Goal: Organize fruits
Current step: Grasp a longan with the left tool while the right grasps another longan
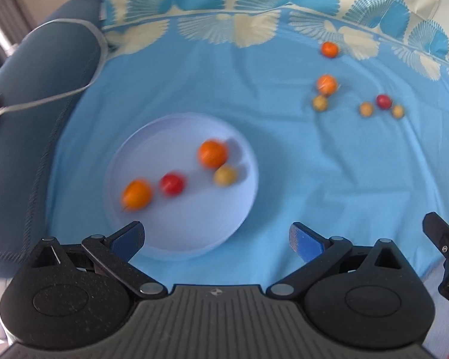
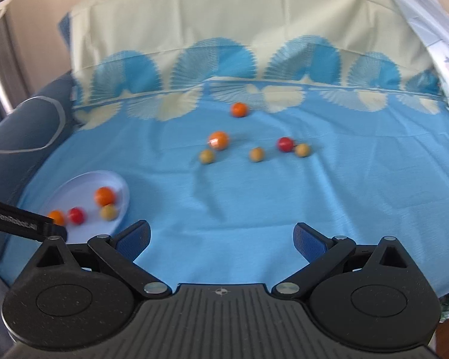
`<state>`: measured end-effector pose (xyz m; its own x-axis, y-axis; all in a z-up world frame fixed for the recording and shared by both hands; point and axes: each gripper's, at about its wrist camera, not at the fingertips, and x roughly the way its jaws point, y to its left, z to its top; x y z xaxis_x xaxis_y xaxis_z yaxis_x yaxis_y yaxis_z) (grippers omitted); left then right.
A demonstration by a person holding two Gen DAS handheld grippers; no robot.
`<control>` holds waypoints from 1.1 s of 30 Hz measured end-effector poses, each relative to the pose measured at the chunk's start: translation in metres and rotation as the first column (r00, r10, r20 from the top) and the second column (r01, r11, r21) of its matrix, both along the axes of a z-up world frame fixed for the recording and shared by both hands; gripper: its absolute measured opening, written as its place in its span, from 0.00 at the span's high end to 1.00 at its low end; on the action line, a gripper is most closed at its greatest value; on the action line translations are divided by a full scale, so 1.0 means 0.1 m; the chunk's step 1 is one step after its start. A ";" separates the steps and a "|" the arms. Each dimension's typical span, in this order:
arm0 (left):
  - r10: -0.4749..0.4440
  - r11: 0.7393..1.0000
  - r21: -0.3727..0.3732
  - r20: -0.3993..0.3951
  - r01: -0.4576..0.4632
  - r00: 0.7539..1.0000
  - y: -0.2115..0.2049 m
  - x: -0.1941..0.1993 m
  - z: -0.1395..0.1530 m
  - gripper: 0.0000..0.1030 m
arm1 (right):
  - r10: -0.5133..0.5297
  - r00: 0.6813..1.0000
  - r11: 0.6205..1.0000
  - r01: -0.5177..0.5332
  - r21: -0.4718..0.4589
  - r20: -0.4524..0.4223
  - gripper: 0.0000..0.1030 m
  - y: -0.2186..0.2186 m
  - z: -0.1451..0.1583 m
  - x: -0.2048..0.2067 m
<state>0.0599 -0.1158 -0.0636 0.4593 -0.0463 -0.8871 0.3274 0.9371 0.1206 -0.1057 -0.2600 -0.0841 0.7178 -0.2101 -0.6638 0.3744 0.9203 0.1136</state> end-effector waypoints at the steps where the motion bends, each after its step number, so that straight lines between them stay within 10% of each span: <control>1: -0.008 1.000 -0.008 0.003 0.008 1.000 -0.12 0.09 -0.04 0.00 | -0.022 1.000 1.000 0.022 -0.017 0.002 0.02 -0.12 -0.05 0.06; 10: -0.047 0.999 -0.016 0.065 0.048 0.997 -1.11 0.89 -0.45 0.00 | -0.171 0.985 0.976 0.168 -0.136 -0.010 0.01 -1.22 -0.64 0.77; 18: -0.102 0.995 0.025 0.133 0.100 0.986 -1.74 1.43 -1.01 0.00 | -0.094 0.996 0.984 0.093 -0.150 0.004 0.01 -1.79 -1.14 1.53; 30: -0.058 0.997 -0.053 0.085 0.063 0.995 -1.69 1.65 -1.26 0.00 | -0.016 1.000 0.991 0.016 -0.135 -0.001 0.01 -1.93 -1.49 1.81; 32: -0.076 0.994 -0.070 0.059 0.080 0.995 -1.70 1.62 -1.20 0.21 | -0.017 1.000 0.990 0.017 -0.142 -0.001 0.15 -1.91 -1.49 1.80; 33: -0.115 0.988 -0.098 0.049 0.119 0.992 -1.71 1.56 -1.13 0.55 | -0.013 1.000 0.988 0.014 -0.154 0.005 0.30 -1.89 -1.47 1.79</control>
<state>0.2160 -0.2873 -0.1766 0.4828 -0.1901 -0.8549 0.4322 0.9007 0.0438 0.0737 -0.4489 -0.2309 0.7168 -0.3190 -0.6200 0.3868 0.9218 -0.0271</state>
